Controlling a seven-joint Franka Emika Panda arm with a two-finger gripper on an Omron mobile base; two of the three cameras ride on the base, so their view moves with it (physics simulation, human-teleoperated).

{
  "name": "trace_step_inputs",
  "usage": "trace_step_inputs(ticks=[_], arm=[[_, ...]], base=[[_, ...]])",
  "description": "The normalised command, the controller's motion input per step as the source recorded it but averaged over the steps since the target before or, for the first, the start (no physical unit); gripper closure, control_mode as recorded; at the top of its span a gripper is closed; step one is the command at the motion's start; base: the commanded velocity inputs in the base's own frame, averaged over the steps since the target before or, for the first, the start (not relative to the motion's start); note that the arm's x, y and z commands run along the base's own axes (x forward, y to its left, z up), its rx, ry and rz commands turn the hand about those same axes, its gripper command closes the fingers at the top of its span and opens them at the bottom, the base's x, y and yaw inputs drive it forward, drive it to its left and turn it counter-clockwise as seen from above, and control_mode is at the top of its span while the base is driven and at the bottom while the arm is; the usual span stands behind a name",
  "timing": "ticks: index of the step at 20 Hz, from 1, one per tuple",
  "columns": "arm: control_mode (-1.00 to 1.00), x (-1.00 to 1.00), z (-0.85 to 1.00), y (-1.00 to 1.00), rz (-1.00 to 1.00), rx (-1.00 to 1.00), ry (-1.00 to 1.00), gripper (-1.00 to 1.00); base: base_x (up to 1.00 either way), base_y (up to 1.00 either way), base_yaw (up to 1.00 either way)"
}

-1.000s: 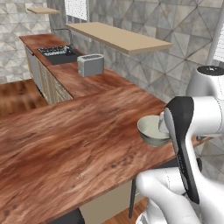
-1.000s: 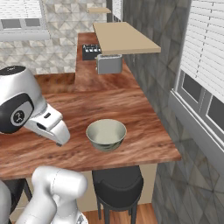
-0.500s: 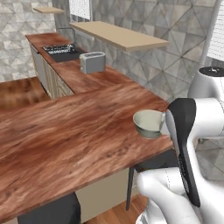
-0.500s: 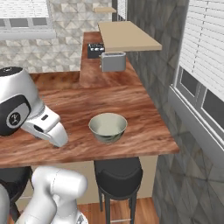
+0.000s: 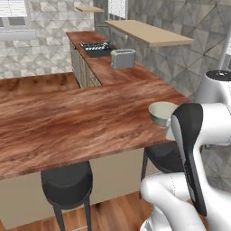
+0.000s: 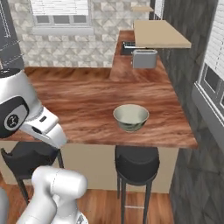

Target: Pick up the bowls from the cabinet and place each bowl in front of a stool on the dining counter.

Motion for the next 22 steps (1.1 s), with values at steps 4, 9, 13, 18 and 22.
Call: trace_step_inputs(ticks=[4, 9, 13, 18, 22], arm=[[1.0, 0.0, 0.0, 0.0, 0.0, 0.0, 0.0, -1.0], [1.0, 0.0, 0.0, 0.0, 0.0, 0.0, 0.0, -1.0], [1.0, 0.0, 0.0, 0.0, 0.0, 0.0, 0.0, -1.0], [1.0, 0.0, 0.0, 0.0, 0.0, 0.0, 0.0, -1.0], [1.0, 0.0, 0.0, 0.0, 0.0, 0.0, 0.0, -1.0]], base=[[-0.81, 0.06, 0.41], [-0.33, 0.31, 0.78], [-0.01, 0.41, 0.94], [0.0, 0.68, 0.7], [0.14, 0.89, 0.49]])
